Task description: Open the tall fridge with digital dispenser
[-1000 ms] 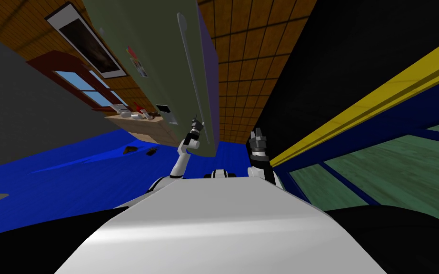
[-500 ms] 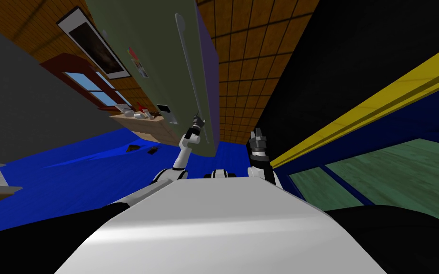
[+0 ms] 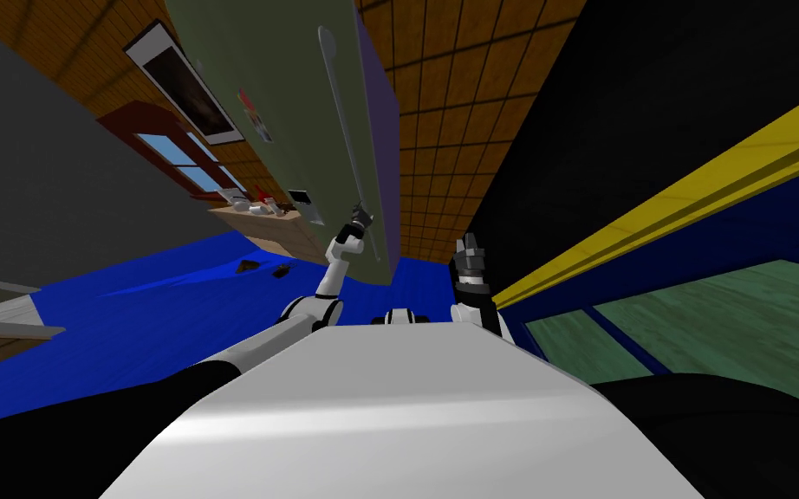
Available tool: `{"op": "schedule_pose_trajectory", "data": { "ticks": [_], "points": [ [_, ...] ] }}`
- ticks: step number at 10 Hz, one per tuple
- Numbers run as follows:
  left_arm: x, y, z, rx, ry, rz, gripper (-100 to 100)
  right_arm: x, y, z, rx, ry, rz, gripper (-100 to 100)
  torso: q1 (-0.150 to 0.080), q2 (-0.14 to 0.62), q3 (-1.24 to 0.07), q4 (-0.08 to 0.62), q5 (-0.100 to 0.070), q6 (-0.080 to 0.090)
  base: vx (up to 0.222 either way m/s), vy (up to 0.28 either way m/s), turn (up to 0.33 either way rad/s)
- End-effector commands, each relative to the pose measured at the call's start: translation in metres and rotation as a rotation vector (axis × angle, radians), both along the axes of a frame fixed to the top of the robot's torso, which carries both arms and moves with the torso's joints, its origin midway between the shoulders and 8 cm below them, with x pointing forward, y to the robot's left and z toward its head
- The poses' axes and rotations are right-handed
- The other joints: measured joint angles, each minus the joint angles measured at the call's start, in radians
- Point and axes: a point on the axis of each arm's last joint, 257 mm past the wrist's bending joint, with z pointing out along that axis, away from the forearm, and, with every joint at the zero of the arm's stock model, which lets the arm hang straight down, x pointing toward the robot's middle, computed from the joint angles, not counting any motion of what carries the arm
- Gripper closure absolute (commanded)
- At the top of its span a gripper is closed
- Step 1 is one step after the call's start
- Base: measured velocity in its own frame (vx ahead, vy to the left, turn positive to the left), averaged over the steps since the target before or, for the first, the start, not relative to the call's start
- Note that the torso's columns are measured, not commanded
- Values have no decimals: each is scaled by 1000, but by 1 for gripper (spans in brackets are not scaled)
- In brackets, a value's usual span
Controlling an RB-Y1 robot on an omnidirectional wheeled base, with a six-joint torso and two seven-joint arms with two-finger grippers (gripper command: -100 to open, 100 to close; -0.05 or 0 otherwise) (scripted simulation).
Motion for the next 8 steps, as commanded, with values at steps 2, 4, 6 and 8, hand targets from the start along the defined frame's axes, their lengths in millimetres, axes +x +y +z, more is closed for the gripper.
{"op": "schedule_pose_trajectory", "data": {
  "ticks": [2, 4, 6, 8],
  "points": [
    [27, 6, 3, -38, 80, 12, -100, 0, 0, 0, 0, 0, 0, 0, 1, -1, -1, 0, 0, 0, 1, -73, 62],
    [38, 9, 8, -52, 108, 17, -100, 0, 0, 0, 0, 0, 0, 0, 0, 0, 0, 0, 0, 0, -14, -76, 49],
    [52, 21, 13, -80, 160, 34, -100, 0, 0, 0, 0, 0, 0, 0, 1, 0, 0, 0, 0, 0, -16, -87, 89],
    [64, 34, 19, -108, 204, 51, -100, 0, 0, 0, 0, 0, 0, 0, -1, 0, 0, 0, 0, 0, -14, -118, 83]
  ]
}}
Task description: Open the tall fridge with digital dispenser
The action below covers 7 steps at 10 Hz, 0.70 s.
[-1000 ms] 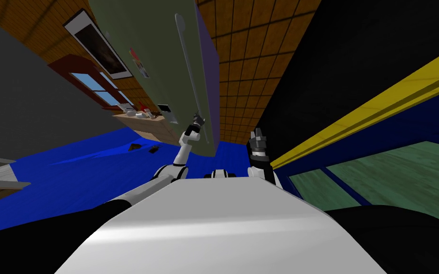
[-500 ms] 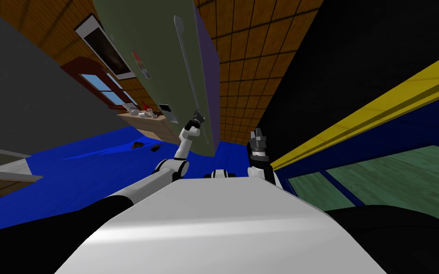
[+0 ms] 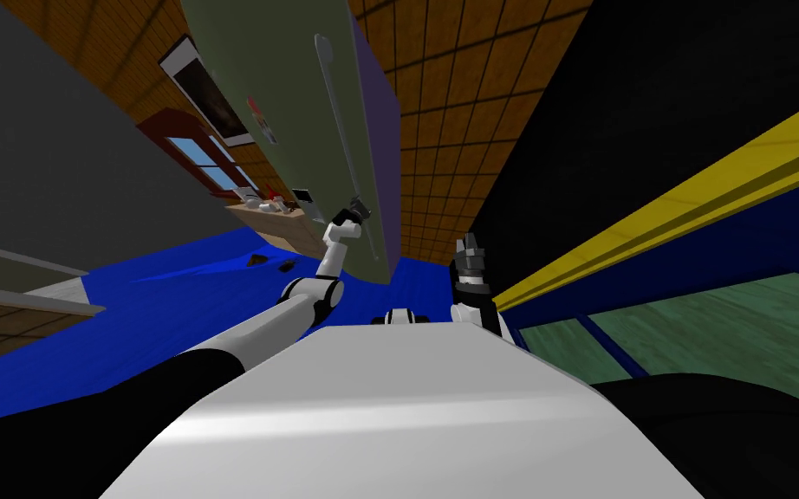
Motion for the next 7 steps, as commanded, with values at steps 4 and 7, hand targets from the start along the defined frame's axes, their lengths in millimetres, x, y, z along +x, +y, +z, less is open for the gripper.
{"op": "schedule_pose_trajectory", "data": {
  "ticks": [4, 7],
  "points": [
    [21, 29, 10, -61, 95, 39, -100, 0, 0, 0, 0, 0, 0, 0, 4, -1, -1, 0, 1, -1, -20, -63, 48],
    [27, 48, 16, -93, 133, 60, -100, 0, 0, 0, 0, 0, 0, 0, 2, -1, -1, 0, 0, 0, -19, -73, 46]
  ]
}}
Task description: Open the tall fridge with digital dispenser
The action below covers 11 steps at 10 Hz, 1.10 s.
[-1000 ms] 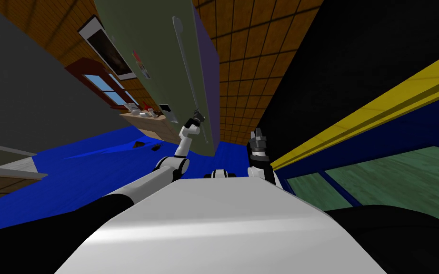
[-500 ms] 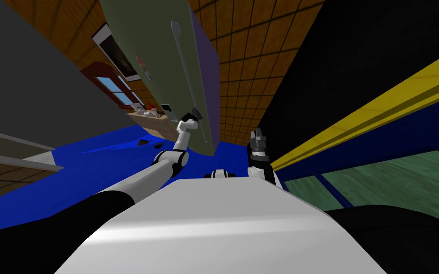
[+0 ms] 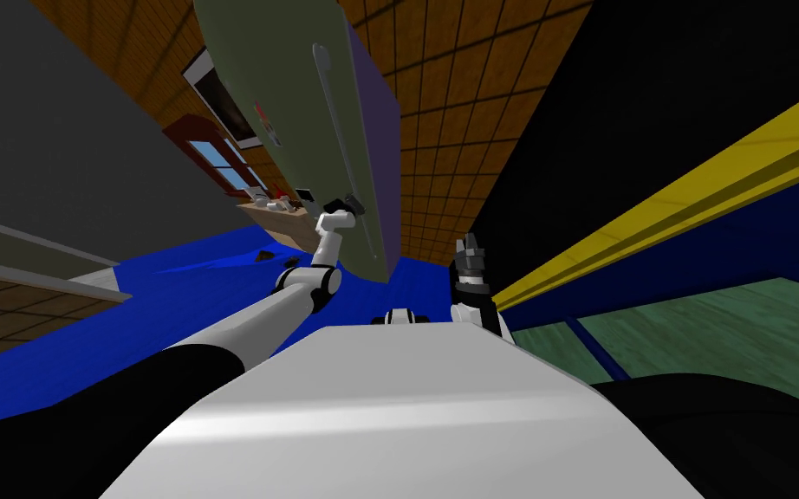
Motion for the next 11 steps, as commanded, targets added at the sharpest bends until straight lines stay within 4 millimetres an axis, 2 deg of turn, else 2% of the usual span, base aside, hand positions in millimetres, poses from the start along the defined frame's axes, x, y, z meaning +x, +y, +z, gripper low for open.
{"op": "schedule_pose_trajectory", "data": {
  "ticks": [1, 2, 3, 4, 5, 6, 7, 8, 9, 11],
  "points": [
    [6, 20, 6, -33, 37, 21, -100, 0, 0, 0, 0, 0, 0, 0, 0, 0, 0, 0, 0, 0, -25, -88, 46],
    [7, 27, 8, -43, 46, 30, -100, 0, 0, 0, 0, 0, 0, 0, -1, 1, 1, 0, 0, 0, -29, -81, 67],
    [6, 22, 6, -35, 38, 24, -100, 0, 0, 0, 0, 0, 0, 0, 0, 1, 1, 0, 0, 0, 6, 0, -12],
    [5, 25, 13, -32, 41, 29, -100, 0, 0, 0, 0, 0, 0, 0, 4, 0, 0, 0, 1, 0, 95, -6, -31],
    [6, 23, 10, -34, 40, 27, -100, 0, 0, 0, 0, 0, 0, 0, 3, -5, -3, -1, 1, 0, 61, -4, -4],
    [6, 23, 11, -33, 40, 27, 100, 0, 0, 0, 0, 0, 0, 0, 1, -2, -2, -1, 1, 0, 6, 1, 27],
    [1, -4, 17, -12, 29, -28, 100, 0, 0, 0, 0, 0, 0, 0, 1, -2, -2, -3, 1, 2, -6, 89, 316],
    [0, -8, 18, -36, 30, -44, 100, 0, 0, 0, 0, 0, 0, 0, 5, -2, -2, -2, 1, 0, 14, 125, 205],
    [-6, -34, 20, 3, 26, -92, 100, 0, 0, 0, 0, 0, 0, 0, 5, -2, -1, -1, 2, 1, 11, 184, 323],
    [-7, -40, 21, -38, 28, -120, 100, 0, 0, 0, -1, 0, 0, 0, 1, 1, 1, 0, 1, 0, 0, 111, 89]
  ]
}}
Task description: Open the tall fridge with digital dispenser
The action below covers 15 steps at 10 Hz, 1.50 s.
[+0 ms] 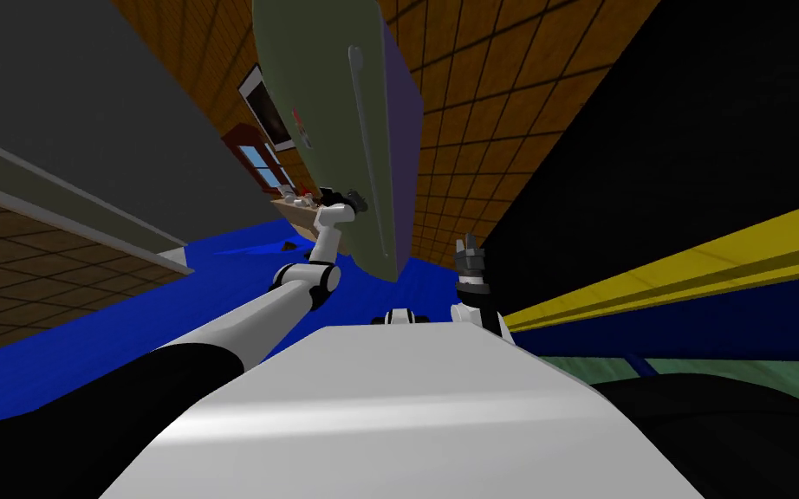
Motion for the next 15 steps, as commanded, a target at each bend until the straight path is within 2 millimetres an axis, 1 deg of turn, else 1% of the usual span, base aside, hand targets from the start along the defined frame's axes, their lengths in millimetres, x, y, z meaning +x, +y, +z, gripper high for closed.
{"op": "schedule_pose_trajectory", "data": {
  "ticks": [1, 2, 3, 4, 5, 6, 7, 8, 9, 10, 11, 12, 13, 14, 15],
  "points": [
    [-10, -35, 0, 13, 0, -80, 100, 0, 0, 0, 0, 0, 0, 0, -7, 0, 0, 0, -2, 1, 6, 93, 242],
    [-12, -41, 3, -20, 0, -105, 100, 0, 0, 0, 0, 0, 0, 0, -3, 0, 0, 1, -2, -1, 6, 102, 204],
    [-21, -69, 2, 16, -4, -161, 100, 0, 0, 0, 0, 0, 0, 0, -1, -1, 0, 0, -1, 0, 30, 160, 376],
    [-22, -71, 3, 7, -4, -168, 100, 0, 0, 0, 0, 0, 0, 0, 3, -2, -1, 0, 1, -1, 40, 141, 173],
    [-24, -76, 4, -21, 0, -188, 100, 0, 0, 0, 0, 0, 0, 0, 1, -2, -2, -1, 0, 0, 12, 63, -19],
    [-34, -103, -3, 13, 10, -245, 100, 0, 0, 0, 0, 0, 0, 0, -5, -1, 0, 0, -2, 0, 7, 101, 342],
    [-38, -109, 4, -11, 0, -269, 100, 0, 0, 0, 0, 0, 0, 0, -1, 0, 0, 0, -1, -2, 21, 104, 193],
    [-39, -112, 4, -27, 2, -281, 100, 0, 0, 0, 0, 0, 0, 0, -1, 0, 0, 0, 0, 0, 15, 53, -32],
    [-54, -141, 3, 10, -2, -344, 100, 0, 0, 0, 0, 0, 0, 0, -4, 0, 0, 0, -1, 1, 25, 105, 306],
    [-56, -143, 3, -6, 1, -357, 100, 0, 0, 0, 0, 0, 0, 0, 1, -1, -1, 0, 0, -2, 35, 103, 203],
    [-57, -147, 4, -26, 5, -372, 100, 0, 0, 0, 0, 0, 0, 0, 1, -2, -1, -1, 0, 0, 18, 59, -35],
    [-75, -175, 1, 11, 1, -439, 100, 0, 0, 0, 0, 0, 0, 0, -3, -1, -1, 0, -1, 0, 31, 121, 343],
    [-77, -179, 2, -12, 6, -457, 100, 0, 0, 0, 0, 0, 0, 0, 2, -1, 0, 0, 0, -2, 36, 124, 187],
    [-79, -181, 3, -24, 8, -467, 100, 0, 0, 0, 0, 0, 0, 0, 1, -1, -1, 0, 0, 0, 16, 60, -49],
    [-97, -209, -4, 6, 14, -537, 100, 0, 0, 0, 0, 0, 0, 0, -4, 0, 0, 0, -1, 0, 22, 87, 254]
  ]
}}
